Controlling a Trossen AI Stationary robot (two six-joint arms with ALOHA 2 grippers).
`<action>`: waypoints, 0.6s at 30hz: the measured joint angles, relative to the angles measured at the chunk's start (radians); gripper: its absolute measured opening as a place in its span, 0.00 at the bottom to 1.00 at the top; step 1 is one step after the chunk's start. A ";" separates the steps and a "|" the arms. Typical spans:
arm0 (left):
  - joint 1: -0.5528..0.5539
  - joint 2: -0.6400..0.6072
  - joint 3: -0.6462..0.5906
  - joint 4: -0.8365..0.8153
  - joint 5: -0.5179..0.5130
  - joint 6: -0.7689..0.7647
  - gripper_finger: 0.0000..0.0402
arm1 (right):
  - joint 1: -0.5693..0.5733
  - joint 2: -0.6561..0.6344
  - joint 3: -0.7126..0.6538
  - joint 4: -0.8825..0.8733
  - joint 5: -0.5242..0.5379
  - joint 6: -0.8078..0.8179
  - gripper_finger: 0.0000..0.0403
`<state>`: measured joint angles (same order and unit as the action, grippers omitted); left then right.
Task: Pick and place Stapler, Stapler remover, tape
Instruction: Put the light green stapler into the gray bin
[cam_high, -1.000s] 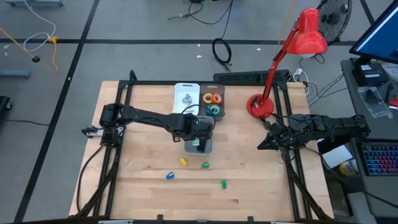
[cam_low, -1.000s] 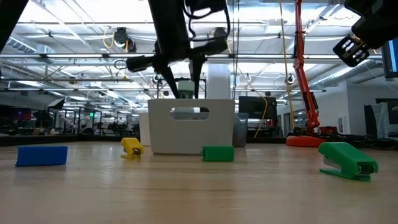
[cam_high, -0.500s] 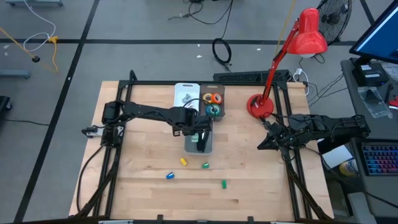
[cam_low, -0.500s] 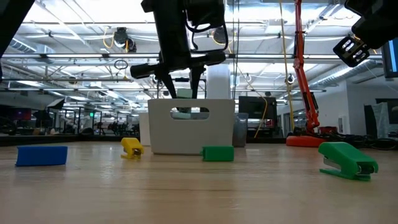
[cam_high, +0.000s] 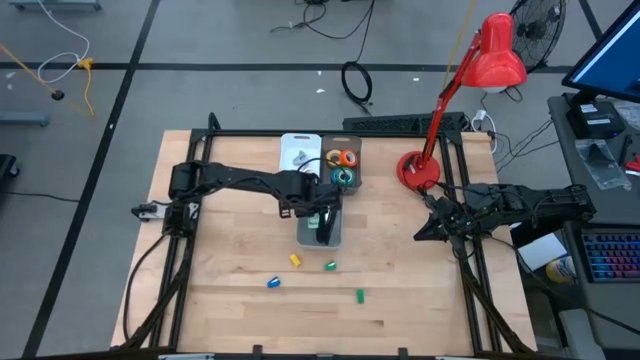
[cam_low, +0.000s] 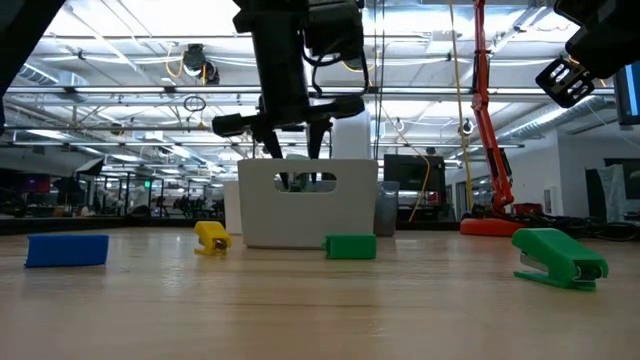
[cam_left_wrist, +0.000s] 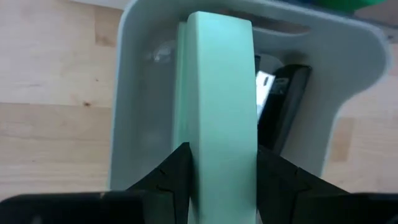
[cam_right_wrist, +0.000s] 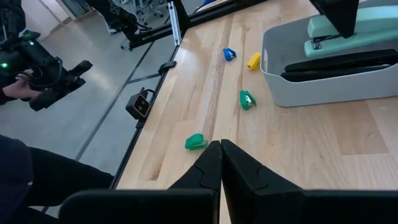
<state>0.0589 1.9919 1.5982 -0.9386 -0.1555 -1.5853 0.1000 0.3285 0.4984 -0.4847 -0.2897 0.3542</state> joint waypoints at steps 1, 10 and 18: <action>0.003 0.002 0.000 -0.001 0.007 0.007 0.33 | 0.000 0.000 0.000 0.000 0.000 0.000 0.00; 0.006 0.028 0.000 -0.003 0.026 0.013 0.33 | 0.000 0.000 0.000 0.000 0.000 0.000 0.00; 0.006 0.039 -0.001 0.008 0.040 0.015 0.33 | 0.000 0.000 0.000 0.001 0.000 0.000 0.00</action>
<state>0.0650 2.0304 1.5970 -0.9302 -0.1155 -1.5700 0.1001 0.3286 0.4984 -0.4839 -0.2897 0.3546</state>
